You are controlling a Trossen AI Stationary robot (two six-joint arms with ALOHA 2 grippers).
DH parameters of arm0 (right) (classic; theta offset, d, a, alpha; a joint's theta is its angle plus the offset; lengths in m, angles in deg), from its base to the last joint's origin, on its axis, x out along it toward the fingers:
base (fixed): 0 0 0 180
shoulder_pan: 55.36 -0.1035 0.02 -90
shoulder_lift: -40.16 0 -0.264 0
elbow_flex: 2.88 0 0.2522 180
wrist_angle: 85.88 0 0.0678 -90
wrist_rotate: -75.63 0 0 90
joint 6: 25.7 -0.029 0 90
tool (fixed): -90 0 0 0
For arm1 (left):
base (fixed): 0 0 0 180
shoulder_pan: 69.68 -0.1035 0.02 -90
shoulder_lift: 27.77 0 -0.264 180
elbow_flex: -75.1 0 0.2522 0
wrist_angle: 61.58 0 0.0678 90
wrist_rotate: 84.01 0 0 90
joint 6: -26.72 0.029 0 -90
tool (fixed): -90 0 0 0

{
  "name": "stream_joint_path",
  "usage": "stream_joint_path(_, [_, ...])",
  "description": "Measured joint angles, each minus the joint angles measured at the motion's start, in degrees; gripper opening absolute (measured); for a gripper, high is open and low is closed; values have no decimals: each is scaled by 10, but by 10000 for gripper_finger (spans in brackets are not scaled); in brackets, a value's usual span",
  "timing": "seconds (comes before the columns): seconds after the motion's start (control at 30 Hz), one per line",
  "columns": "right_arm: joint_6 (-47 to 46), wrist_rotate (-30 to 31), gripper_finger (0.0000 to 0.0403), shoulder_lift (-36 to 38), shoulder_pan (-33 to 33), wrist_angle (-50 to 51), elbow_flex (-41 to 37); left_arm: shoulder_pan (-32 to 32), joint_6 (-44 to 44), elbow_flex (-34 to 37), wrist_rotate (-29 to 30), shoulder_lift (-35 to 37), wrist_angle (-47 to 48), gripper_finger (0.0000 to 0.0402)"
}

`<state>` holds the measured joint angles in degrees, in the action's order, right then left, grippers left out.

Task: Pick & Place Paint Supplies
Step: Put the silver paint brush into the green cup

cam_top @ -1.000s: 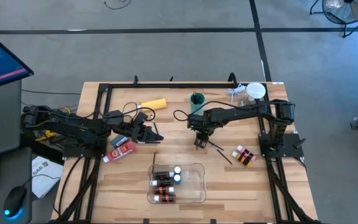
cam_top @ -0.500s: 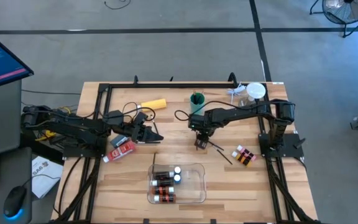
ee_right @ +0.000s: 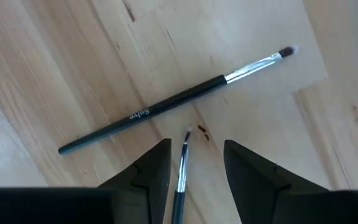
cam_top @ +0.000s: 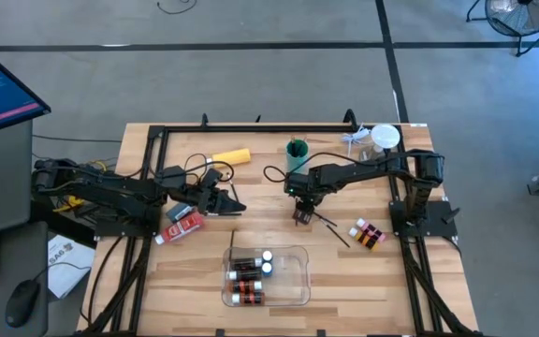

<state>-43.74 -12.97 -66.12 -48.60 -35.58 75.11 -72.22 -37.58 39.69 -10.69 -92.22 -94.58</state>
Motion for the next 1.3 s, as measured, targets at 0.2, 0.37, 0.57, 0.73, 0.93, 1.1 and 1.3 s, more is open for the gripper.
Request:
stream_joint_path(0.2, [0,1,136,0,1,-7,0,0,0,0,0,0,0,2])
stream_joint_path(0.37, [0,2,135,-11,-3,-16,0,0,0,0,2,0,0,2])
stream_joint_path(0.57, [-5,4,134,-22,-8,-17,2,0,0,0,2,0,0,2])
stream_joint_path(0.73, [-5,4,128,-23,-9,-12,2,0,0,0,3,0,0,2])
stream_joint_path(0.93, [-5,3,83,-24,-4,1,2,0,0,0,3,0,0,2])
stream_joint_path(1.1, [-5,2,16,-24,-2,8,1,0,0,0,3,0,0,2])
stream_joint_path(1.3, [-5,2,5,-24,-2,10,1,0,0,0,3,0,0,2])
